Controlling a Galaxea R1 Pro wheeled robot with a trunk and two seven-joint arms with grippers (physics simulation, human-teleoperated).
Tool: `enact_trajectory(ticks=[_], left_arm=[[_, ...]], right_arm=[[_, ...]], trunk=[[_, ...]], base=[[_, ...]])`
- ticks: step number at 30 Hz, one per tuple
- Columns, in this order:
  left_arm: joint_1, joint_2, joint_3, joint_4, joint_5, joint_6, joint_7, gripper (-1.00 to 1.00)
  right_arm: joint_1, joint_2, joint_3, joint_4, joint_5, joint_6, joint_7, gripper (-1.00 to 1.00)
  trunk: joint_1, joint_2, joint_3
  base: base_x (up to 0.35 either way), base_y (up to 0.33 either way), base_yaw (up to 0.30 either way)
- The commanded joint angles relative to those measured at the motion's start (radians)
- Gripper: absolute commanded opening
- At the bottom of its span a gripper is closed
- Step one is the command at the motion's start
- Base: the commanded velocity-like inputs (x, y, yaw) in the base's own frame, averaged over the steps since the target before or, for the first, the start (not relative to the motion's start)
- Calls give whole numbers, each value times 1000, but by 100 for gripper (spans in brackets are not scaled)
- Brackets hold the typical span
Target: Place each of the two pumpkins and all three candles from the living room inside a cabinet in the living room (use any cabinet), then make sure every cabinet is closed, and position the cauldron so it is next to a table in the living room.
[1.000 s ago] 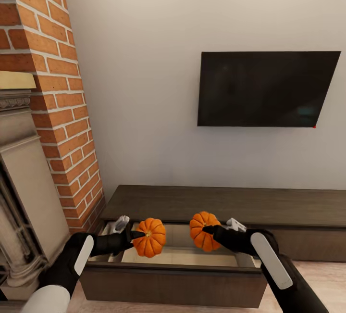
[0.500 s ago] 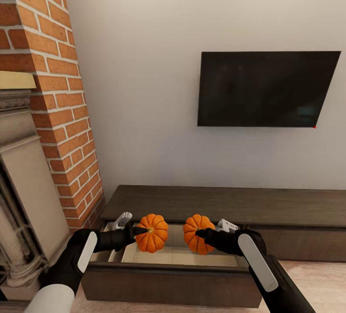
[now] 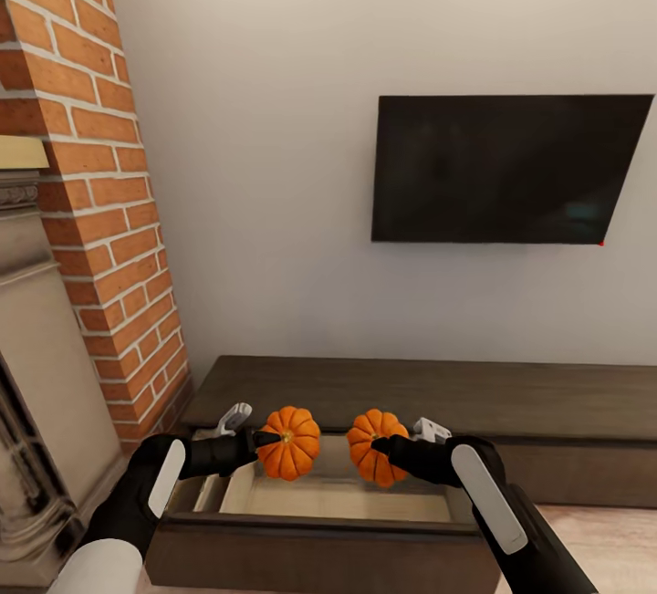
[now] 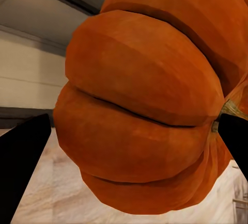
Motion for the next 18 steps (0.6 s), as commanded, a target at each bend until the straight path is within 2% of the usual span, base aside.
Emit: enact_trajectory(ticks=[1,7,14,18], left_arm=[[-1,-1,4,0,-3,5,-6,-100],[-1,-1,4,0,-3,6,-6,-100],[-1,-1,4,10,1,7,-7,-100],[-1,-1,4,10,3,7,-8,-100]], right_arm=[[-1,-1,2,-1,-9,0,-11,-100],[-1,-1,2,1,-9,0,-11,-100],[-1,-1,2,2,-11,0,-11,-100],[-1,-1,2,3,-11,0,-12,-100]], trunk=[[0,-1,-1],[0,-1,-1],[0,-1,-1],[0,-1,-1]], base=[[148,-115,0],[142,-130,0],[224,-20,0],[68,-1,0]])
